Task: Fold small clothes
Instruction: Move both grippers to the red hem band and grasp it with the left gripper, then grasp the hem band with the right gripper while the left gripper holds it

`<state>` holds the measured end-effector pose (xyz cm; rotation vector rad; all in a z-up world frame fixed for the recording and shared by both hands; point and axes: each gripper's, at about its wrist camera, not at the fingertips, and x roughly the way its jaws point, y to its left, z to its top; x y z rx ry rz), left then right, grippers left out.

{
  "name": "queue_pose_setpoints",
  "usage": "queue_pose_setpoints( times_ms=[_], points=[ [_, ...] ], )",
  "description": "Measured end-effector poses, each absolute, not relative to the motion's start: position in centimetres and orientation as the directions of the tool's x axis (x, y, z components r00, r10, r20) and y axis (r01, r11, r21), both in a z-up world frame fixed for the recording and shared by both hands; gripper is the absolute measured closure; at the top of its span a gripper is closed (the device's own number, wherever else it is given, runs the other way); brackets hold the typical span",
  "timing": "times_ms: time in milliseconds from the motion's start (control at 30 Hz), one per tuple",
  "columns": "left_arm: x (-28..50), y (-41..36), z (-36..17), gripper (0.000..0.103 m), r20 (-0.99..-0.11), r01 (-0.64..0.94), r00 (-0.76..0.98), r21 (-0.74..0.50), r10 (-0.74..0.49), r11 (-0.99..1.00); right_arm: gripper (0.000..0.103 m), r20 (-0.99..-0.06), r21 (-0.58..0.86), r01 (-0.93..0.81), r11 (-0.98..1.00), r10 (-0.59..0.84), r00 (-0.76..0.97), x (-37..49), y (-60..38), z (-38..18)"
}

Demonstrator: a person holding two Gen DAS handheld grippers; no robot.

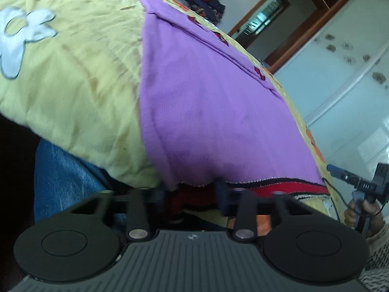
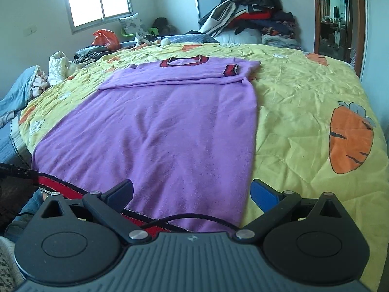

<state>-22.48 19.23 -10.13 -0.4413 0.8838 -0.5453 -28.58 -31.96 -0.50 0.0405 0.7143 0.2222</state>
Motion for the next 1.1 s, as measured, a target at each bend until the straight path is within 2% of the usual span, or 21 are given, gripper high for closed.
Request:
queue_pose_setpoints(
  times_ms=[33,100,600,700,733,867,1000,1067,1100],
  points=[
    [-22.6,19.4,-10.2,0.092,-0.597,0.253,0.513,-0.582,-0.617,0.773,0.000,-0.650,0.117,-0.186,0.976,0.217,0.728,-28.5,-32.0,-0.5],
    [-22.7,19.7,-10.1,0.096,-0.589,0.245,0.513,-0.597,-0.624,0.764,0.000,-0.652,0.125,-0.186,0.975,0.222,0.725,-28.6,-32.2,-0.5],
    [-23.5,22.3,-6.9,0.098,-0.466,0.255,0.500,-0.726,-0.730,0.638,0.001,-0.627,0.296,-0.153,0.943,0.313,0.713,-30.5,-36.6,-0.8],
    [-23.3,22.3,-6.2,0.098,-0.453,0.269,0.485,-0.737,-0.748,0.621,0.026,-0.623,0.343,-0.148,0.927,0.343,0.703,-30.5,-37.2,-1.2],
    [-23.1,22.2,-6.1,0.098,-0.448,0.273,0.478,-0.742,-0.756,0.612,0.039,-0.625,0.359,-0.139,0.923,0.349,0.698,-30.4,-37.3,-1.5],
    [-22.9,22.2,-5.7,0.098,-0.437,0.289,0.462,-0.748,-0.772,0.597,0.041,-0.606,0.416,-0.101,0.904,0.358,0.710,-29.7,-38.2,-2.0],
    [-22.8,22.1,-6.0,0.098,-0.447,0.277,0.462,-0.748,-0.766,0.603,0.042,-0.628,0.469,-0.060,0.881,0.381,0.678,-28.7,-38.7,-2.5],
    [-22.9,22.2,-6.2,0.098,-0.444,0.274,0.463,-0.751,-0.767,0.600,0.051,-0.625,0.527,-0.068,0.847,0.440,0.645,-28.9,-38.8,-2.8],
    [-22.9,22.2,-6.3,0.098,-0.445,0.273,0.463,-0.751,-0.766,0.602,0.051,-0.620,0.560,-0.070,0.826,0.474,0.626,-29.2,-38.7,-3.0]
  ],
)
